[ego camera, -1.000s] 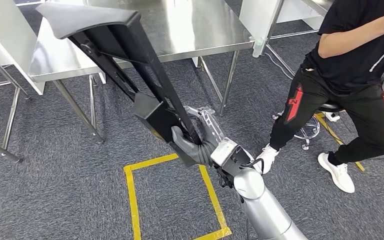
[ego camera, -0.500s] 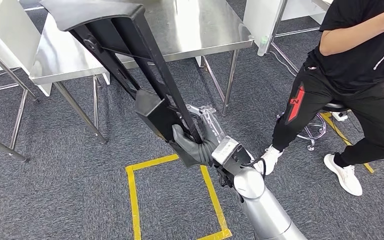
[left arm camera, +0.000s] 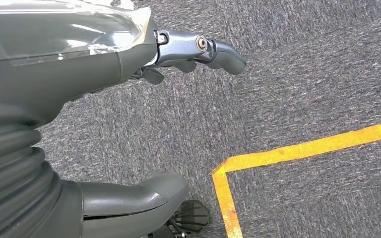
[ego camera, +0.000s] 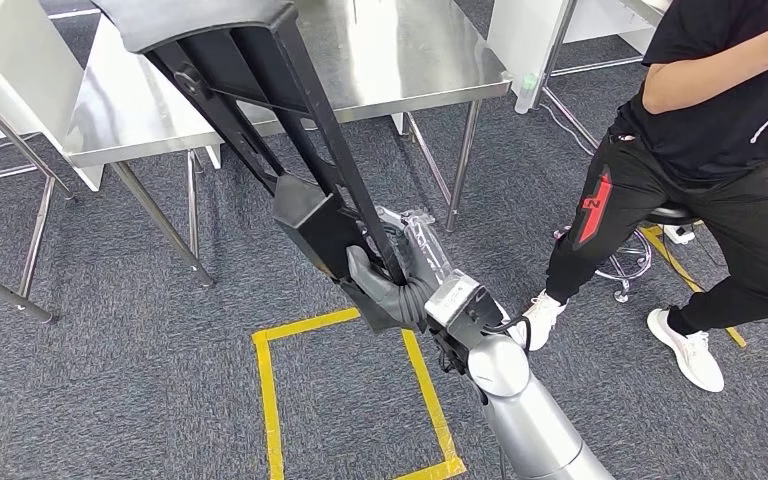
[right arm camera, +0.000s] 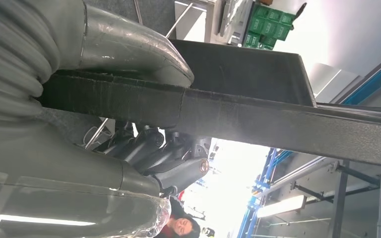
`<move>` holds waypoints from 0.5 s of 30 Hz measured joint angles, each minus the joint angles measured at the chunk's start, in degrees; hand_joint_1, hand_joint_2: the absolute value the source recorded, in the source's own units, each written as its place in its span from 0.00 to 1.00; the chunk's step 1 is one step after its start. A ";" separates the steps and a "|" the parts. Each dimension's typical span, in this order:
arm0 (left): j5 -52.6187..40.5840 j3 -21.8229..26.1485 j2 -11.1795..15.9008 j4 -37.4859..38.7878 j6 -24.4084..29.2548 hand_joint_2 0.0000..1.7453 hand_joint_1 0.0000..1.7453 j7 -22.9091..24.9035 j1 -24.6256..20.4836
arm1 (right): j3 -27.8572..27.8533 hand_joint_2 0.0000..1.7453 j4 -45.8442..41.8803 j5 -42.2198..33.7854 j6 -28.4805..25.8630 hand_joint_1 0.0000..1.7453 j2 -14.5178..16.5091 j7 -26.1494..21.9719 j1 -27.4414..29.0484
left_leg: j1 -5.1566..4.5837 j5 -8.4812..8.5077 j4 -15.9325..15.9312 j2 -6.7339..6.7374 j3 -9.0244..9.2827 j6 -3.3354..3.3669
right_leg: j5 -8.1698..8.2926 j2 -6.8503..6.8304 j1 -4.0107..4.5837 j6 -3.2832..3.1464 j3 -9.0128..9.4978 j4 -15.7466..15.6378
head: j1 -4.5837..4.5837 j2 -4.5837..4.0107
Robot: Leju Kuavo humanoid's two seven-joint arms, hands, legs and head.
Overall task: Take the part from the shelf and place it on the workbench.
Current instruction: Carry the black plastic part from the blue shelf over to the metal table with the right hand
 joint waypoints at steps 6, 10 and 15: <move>-0.16 0.00 0.01 0.00 0.02 1.00 0.00 0.00 0.00 | 0.02 1.00 0.00 -0.03 -0.09 1.00 0.00 0.03 -0.02 | -0.06 -0.02 0.08 0.00 -0.05 0.03 | 0.00 0.00 -0.05 0.01 0.00 0.00 | 0.00 0.00; -0.19 0.00 0.02 0.00 0.03 1.00 0.00 0.05 0.00 | 0.04 1.00 0.02 -0.11 -0.39 1.00 0.00 0.19 -0.04 | -0.06 -0.02 0.08 -0.01 -0.05 0.03 | 0.00 -0.01 -0.05 0.01 0.00 -0.01 | -0.01 0.00; -0.26 0.02 0.06 0.00 0.06 1.00 0.00 0.10 0.01 | 0.07 1.00 0.03 -0.17 -0.73 1.00 -0.02 0.22 -0.07 | -0.06 -0.11 0.24 -0.01 -0.13 0.18 | 0.02 -0.01 -0.29 0.04 0.05 -0.04 | -0.02 0.00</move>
